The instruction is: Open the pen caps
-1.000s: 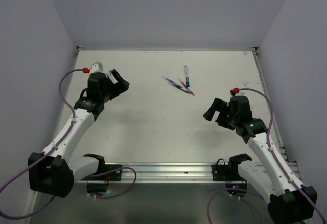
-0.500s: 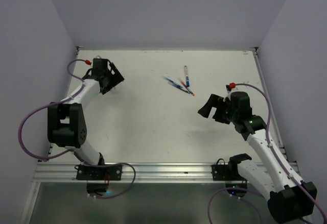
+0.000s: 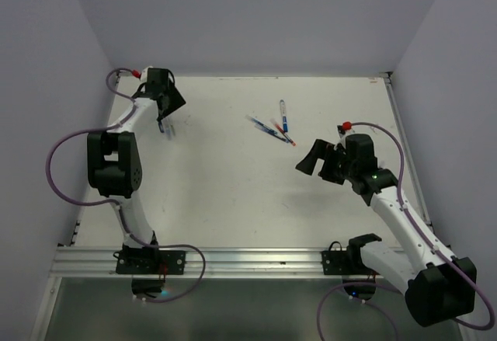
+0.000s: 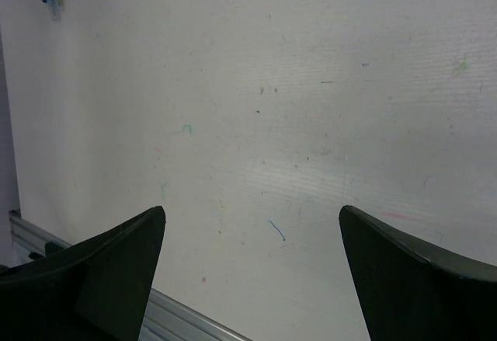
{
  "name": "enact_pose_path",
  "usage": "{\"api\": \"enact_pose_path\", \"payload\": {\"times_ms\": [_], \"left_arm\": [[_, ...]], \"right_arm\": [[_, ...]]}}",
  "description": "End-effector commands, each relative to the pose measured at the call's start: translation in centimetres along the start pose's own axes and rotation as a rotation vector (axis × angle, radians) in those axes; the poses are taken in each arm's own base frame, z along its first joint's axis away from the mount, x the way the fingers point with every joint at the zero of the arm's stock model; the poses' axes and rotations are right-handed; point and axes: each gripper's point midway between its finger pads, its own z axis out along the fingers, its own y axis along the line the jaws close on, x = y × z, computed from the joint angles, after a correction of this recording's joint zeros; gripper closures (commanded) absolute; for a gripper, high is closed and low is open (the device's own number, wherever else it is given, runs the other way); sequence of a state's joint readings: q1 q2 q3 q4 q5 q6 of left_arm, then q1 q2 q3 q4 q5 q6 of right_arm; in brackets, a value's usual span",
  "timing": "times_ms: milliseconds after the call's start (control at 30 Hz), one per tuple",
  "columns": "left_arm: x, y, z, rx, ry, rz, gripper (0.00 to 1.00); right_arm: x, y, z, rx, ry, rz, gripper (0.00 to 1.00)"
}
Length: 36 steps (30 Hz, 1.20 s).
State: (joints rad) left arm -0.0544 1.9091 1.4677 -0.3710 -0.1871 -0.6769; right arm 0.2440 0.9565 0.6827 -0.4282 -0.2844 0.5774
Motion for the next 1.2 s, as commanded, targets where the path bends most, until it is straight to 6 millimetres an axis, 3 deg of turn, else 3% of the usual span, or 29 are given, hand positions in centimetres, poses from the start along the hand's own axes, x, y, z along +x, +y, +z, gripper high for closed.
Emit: {"api": "enact_pose_path", "payload": {"times_ms": [0, 467, 800, 1167], "left_arm": [[-1.6, 0.7, 0.8, -0.067, -0.028, 0.04, 0.31], [0.8, 1.7, 4.7, -0.11, 0.039, 0.055, 0.33], [1.6, 2.3, 5.6, -0.134, 0.053, 0.067, 0.34], [4.0, 2.5, 7.2, -0.116, 0.117, 0.071, 0.48]], "right_arm": [[-2.0, 2.2, -0.8, -0.084, -0.07, -0.025, 0.01], [-2.0, 2.3, -0.8, -0.088, -0.075, -0.037, 0.01], [-1.9, 2.2, -0.6, -0.093, -0.075, -0.034, 0.01], [-1.9, 2.1, -0.7, -0.087, -0.079, -0.033, 0.01]]}}
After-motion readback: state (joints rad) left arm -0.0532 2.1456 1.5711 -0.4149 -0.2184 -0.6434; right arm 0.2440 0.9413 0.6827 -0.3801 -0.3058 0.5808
